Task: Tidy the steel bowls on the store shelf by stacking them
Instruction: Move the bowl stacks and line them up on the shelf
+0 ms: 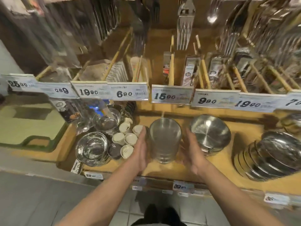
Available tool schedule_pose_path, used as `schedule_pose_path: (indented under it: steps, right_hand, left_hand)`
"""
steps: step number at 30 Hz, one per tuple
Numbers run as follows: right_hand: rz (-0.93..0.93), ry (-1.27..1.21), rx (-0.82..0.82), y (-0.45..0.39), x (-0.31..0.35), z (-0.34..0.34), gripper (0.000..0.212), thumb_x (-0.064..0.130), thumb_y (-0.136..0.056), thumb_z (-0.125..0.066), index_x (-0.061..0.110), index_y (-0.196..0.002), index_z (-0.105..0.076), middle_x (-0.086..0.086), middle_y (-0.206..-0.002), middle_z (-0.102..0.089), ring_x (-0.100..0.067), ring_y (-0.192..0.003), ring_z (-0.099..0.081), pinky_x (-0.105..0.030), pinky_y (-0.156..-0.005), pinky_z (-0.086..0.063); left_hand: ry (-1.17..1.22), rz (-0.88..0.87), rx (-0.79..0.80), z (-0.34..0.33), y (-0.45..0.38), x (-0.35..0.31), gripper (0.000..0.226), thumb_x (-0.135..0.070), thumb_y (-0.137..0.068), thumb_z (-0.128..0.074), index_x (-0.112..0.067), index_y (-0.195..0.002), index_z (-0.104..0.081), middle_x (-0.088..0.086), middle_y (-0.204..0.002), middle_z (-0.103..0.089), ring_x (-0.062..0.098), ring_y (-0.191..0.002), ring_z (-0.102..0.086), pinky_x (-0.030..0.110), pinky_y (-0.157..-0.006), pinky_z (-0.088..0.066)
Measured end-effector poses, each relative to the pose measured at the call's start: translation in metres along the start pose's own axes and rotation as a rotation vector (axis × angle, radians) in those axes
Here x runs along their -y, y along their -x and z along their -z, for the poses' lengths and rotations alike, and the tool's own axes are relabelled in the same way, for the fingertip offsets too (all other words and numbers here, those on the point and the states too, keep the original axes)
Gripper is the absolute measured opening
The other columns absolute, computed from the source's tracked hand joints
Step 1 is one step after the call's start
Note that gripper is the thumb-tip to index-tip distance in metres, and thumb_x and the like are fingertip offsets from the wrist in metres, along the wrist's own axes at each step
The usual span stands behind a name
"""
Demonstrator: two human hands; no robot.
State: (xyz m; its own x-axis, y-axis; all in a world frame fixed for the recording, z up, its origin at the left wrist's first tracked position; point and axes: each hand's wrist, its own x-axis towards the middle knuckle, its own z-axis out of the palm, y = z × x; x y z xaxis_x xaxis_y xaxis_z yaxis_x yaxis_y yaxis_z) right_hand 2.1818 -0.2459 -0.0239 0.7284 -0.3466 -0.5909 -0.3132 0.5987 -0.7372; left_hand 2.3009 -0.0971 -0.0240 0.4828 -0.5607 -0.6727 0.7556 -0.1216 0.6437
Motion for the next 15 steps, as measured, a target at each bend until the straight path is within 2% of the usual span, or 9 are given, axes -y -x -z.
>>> schedule_pose_path:
  steps: [2,4,6,8,9,11,13,15]
  right_hand:
    - [0.018,-0.011,0.029,-0.001,-0.001,-0.001,0.061,0.087,-0.078,-0.047,0.052,-0.123,-0.065,0.011,-0.145,-0.054,-0.012,-0.132,-0.049,-0.046,-0.08,-0.057]
    - [0.008,-0.015,0.054,-0.003,-0.001,-0.003,0.059,0.085,-0.081,-0.044,0.051,-0.123,-0.067,0.013,-0.142,-0.057,-0.009,-0.128,-0.054,-0.039,-0.076,-0.059]
    - [-0.005,-0.003,0.068,-0.004,0.0,-0.006,0.059,0.087,-0.08,-0.042,0.051,-0.118,-0.069,0.015,-0.134,-0.065,-0.008,-0.125,-0.057,-0.04,-0.08,-0.057]
    - [-0.014,0.024,0.073,-0.006,-0.001,-0.01,0.06,0.089,-0.078,-0.04,0.052,-0.116,-0.069,0.017,-0.122,-0.071,-0.011,-0.122,-0.059,-0.042,-0.085,-0.053]
    - [-0.018,0.035,0.074,-0.007,-0.001,-0.011,0.061,0.09,-0.077,-0.039,0.053,-0.116,-0.068,0.018,-0.119,-0.072,-0.011,-0.12,-0.06,-0.042,-0.085,-0.051]
    - [-0.016,0.052,0.08,-0.006,-0.002,-0.012,0.061,0.091,-0.076,-0.036,0.056,-0.114,-0.066,0.023,-0.115,-0.071,-0.008,-0.118,-0.058,-0.043,-0.086,-0.049]
    - [-0.006,0.051,0.079,-0.006,-0.003,-0.012,0.06,0.091,-0.077,-0.034,0.057,-0.115,-0.065,0.024,-0.119,-0.069,-0.008,-0.121,-0.055,-0.05,-0.097,-0.045]
    - [0.005,0.046,0.067,-0.006,-0.005,-0.012,0.058,0.09,-0.082,-0.031,0.058,-0.117,-0.064,0.022,-0.128,-0.064,-0.01,-0.126,-0.052,-0.059,-0.108,-0.038]
  left_hand:
    - [-0.042,-0.009,0.065,-0.001,-0.004,-0.002,0.074,-0.083,-0.087,-0.03,-0.032,-0.125,-0.068,0.003,-0.126,-0.069,0.025,-0.12,-0.058,0.059,-0.11,-0.037]
    - [-0.096,0.0,0.104,-0.003,-0.006,-0.004,0.075,-0.085,-0.086,-0.027,-0.037,-0.125,-0.069,0.0,-0.128,-0.069,0.025,-0.122,-0.058,0.06,-0.107,-0.041]
    - [-0.148,0.001,0.126,-0.005,-0.008,-0.005,0.075,-0.088,-0.083,-0.024,-0.042,-0.12,-0.071,-0.009,-0.115,-0.075,0.02,-0.116,-0.06,0.047,-0.086,-0.055]
    - [-0.17,0.007,0.12,-0.003,-0.009,-0.005,0.073,-0.091,-0.078,-0.026,-0.047,-0.114,-0.073,-0.015,-0.103,-0.077,0.018,-0.112,-0.061,0.036,-0.067,-0.059]
    - [-0.177,0.005,0.116,-0.002,-0.009,-0.006,0.073,-0.093,-0.076,-0.028,-0.048,-0.113,-0.072,-0.015,-0.104,-0.077,0.018,-0.113,-0.061,0.036,-0.065,-0.06]
    - [-0.183,-0.016,0.116,0.0,-0.011,-0.006,0.074,-0.094,-0.075,-0.03,-0.048,-0.117,-0.07,-0.015,-0.108,-0.076,0.02,-0.119,-0.059,0.04,-0.072,-0.06]
    - [-0.191,-0.037,0.117,0.001,-0.011,-0.006,0.075,-0.094,-0.075,-0.031,-0.048,-0.121,-0.068,-0.015,-0.112,-0.074,0.02,-0.121,-0.058,0.047,-0.081,-0.059]
    - [-0.214,-0.056,0.143,0.001,-0.011,-0.006,0.075,-0.094,-0.074,-0.033,-0.047,-0.12,-0.069,-0.011,-0.116,-0.073,0.019,-0.115,-0.066,0.047,-0.081,-0.061]
